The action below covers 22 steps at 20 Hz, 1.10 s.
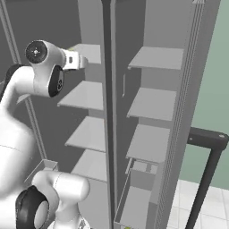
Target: Take the pear and broccoli from the fridge shelf and place them in the freezer drawer to begin freezing them.
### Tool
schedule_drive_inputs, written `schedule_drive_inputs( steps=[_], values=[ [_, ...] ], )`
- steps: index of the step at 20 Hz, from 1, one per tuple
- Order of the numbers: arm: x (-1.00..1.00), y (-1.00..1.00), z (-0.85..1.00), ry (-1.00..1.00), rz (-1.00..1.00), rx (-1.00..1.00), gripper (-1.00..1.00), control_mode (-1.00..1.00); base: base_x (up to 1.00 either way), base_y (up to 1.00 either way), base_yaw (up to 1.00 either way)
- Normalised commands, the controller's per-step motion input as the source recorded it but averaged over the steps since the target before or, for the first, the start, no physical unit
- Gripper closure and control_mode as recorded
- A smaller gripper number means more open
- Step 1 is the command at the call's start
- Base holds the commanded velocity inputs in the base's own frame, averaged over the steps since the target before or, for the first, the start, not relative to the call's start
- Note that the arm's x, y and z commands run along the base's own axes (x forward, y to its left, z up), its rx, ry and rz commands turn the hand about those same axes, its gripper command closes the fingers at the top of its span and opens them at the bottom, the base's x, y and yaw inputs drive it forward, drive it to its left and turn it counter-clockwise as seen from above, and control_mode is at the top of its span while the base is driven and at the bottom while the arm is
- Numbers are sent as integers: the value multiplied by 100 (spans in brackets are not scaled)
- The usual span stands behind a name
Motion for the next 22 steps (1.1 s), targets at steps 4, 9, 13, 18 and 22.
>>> schedule_drive_inputs(
  steps=[4,9,13,18,22],
  values=[
    [-100,0,-19,22,0,0,100,-100,0,0,0],
    [-100,0,-36,19,-2,0,100,-100,0,0,0],
    [-95,0,-73,15,-4,-2,100,-100,0,0,0],
    [-84,0,-79,12,-7,0,100,-100,0,0,0],
    [-29,0,-51,22,-15,0,100,-100,0,0,0]
  ],
)
